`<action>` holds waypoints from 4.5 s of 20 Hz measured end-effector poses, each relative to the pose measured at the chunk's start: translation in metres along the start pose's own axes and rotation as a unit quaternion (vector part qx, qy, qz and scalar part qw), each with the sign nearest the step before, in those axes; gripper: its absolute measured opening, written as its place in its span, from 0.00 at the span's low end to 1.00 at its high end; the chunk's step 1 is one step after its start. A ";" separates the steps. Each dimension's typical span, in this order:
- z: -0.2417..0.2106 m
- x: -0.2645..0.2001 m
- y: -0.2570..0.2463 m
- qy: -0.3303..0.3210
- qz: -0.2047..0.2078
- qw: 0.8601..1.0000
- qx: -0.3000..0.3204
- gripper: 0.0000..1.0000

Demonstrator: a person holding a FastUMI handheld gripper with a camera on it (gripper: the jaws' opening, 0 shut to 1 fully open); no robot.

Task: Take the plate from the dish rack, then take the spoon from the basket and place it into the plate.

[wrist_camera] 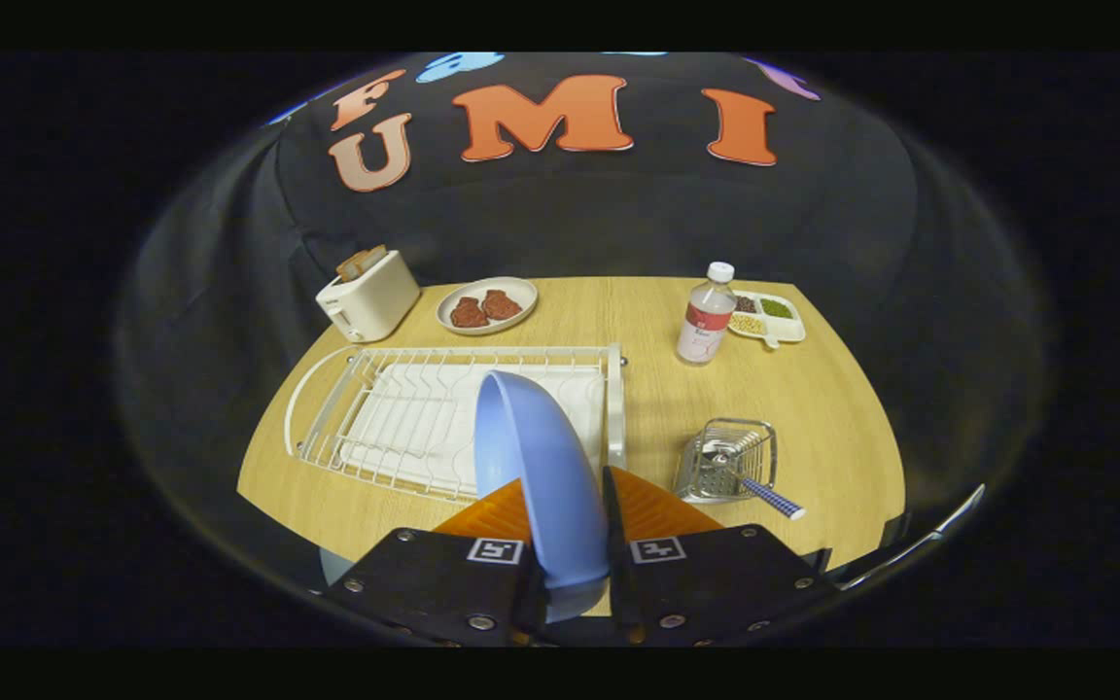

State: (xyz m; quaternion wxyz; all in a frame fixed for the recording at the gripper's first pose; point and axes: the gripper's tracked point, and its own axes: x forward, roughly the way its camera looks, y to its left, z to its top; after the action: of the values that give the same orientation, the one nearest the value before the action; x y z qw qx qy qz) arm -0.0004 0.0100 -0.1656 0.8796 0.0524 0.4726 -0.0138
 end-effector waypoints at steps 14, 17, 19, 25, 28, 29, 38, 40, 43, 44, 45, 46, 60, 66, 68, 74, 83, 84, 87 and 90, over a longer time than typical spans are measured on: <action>-0.126 0.029 -0.001 0.057 0.121 0.984 0.114 0.26; -0.137 0.039 0.000 0.062 0.132 0.981 0.130 0.26; -0.139 0.042 0.001 0.062 0.140 0.977 0.149 0.27; -0.158 0.060 -0.020 0.064 0.097 0.979 0.168 0.42; -0.156 0.064 -0.046 0.040 0.049 0.986 0.152 0.46; -0.153 0.064 -0.049 0.033 0.048 0.986 0.154 0.47; -0.096 0.040 -0.115 -0.149 -0.027 0.982 0.111 0.82; -0.077 0.035 -0.129 -0.196 -0.052 0.975 0.094 0.87; -0.055 0.028 -0.141 -0.247 -0.070 0.961 0.104 0.88; -0.050 0.026 -0.140 -0.262 -0.069 0.957 0.101 0.88; -0.045 0.026 -0.143 -0.278 -0.076 0.952 0.100 0.85; -0.042 0.026 -0.147 -0.291 -0.085 0.948 0.095 0.82; -0.021 0.013 -0.131 -0.329 -0.099 0.937 0.064 0.11; -0.009 -0.038 -0.120 -0.356 -0.080 0.928 0.068 0.11; -0.011 -0.055 -0.115 -0.362 -0.068 0.928 0.061 0.11; -0.032 -0.091 -0.084 -0.360 -0.019 0.933 0.019 0.11; -0.075 -0.086 -0.019 -0.326 0.109 0.938 -0.043 0.11; -0.079 -0.082 -0.013 -0.322 0.119 0.938 -0.048 0.11; -0.093 -0.070 0.008 -0.307 0.154 0.937 -0.061 0.11; -0.105 -0.056 0.027 -0.298 0.183 0.934 -0.074 0.11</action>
State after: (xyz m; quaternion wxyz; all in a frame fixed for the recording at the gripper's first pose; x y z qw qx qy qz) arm -0.1168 0.0468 -0.1745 0.9688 0.0659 0.1703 0.1676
